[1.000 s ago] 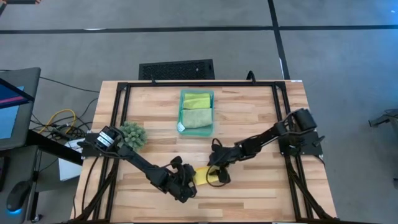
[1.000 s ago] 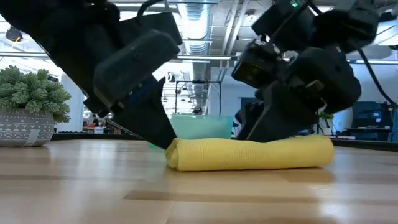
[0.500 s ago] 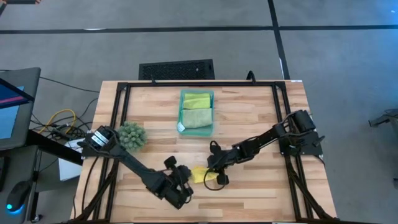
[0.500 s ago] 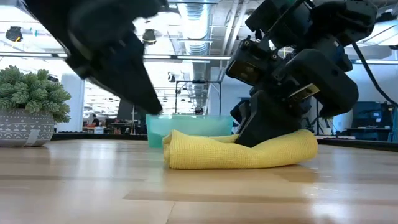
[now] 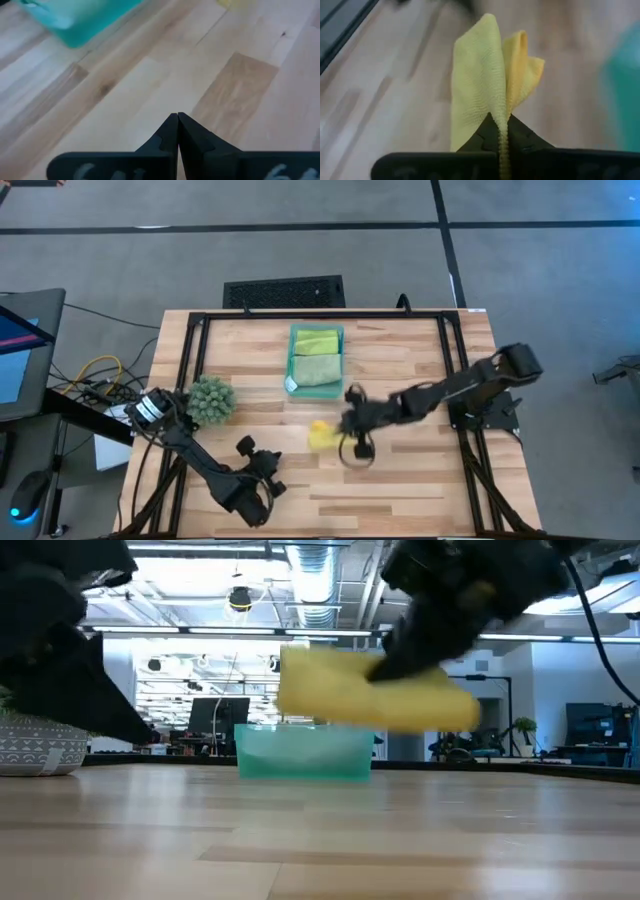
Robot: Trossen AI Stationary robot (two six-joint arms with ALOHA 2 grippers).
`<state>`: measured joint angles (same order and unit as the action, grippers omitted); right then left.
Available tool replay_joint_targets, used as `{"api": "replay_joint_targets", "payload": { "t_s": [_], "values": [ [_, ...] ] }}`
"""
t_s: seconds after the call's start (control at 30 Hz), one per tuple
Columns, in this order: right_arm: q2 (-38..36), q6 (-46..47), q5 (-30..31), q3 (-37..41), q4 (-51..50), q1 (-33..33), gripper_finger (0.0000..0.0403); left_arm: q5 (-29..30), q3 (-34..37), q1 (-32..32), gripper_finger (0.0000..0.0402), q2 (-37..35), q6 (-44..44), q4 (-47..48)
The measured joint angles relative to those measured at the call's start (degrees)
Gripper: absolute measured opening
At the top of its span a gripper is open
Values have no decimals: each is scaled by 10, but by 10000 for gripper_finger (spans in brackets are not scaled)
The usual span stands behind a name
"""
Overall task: Fold microfiber towels
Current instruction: Stack the folded yellow microfiber cloth on top of the folded green microfiber cloth in the green bin
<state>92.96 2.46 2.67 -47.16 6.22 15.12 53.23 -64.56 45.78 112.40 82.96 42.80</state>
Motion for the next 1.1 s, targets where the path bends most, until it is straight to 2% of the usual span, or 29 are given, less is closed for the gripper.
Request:
{"api": "replay_joint_targets", "payload": {
  "t_s": [0.17, 0.3, 0.47, 0.57, 0.63, 0.7, 0.8, 0.9, 1.0, 1.1],
  "values": [
    [-75, -14, -26, -26, -36, -110, 21, 1, 9, -29, 0, 0, -69, -37],
    [-78, -52, -72, -74, -76, -209, 17, -6, 9, -48, 0, 0, -150, -44],
    [-4, -87, -150, -145, -100, -302, 22, -10, 14, -66, 0, 0, -203, -57],
    [60, -95, -207, -186, -114, -340, 21, -18, 55, -74, 0, -10, -204, -109],
    [99, -95, -243, -208, -129, -356, 20, -22, 109, -80, 0, -29, -212, -207],
    [129, -85, -270, -223, -140, -363, 22, -36, 172, -90, 0, -47, -256, -357],
    [164, -79, -297, -236, -140, -361, 27, -75, 262, -115, 0, -66, -373, -598],
    [191, -58, -298, -248, -138, -353, 23, -94, 325, -150, 0, -68, -474, -807],
    [214, -36, -299, -257, -139, -345, 21, -94, 354, -188, 0, -67, -551, -925],
    [228, -7, -299, -268, -149, -342, 28, -92, 357, -222, 0, -66, -604, -963]
  ]
}}
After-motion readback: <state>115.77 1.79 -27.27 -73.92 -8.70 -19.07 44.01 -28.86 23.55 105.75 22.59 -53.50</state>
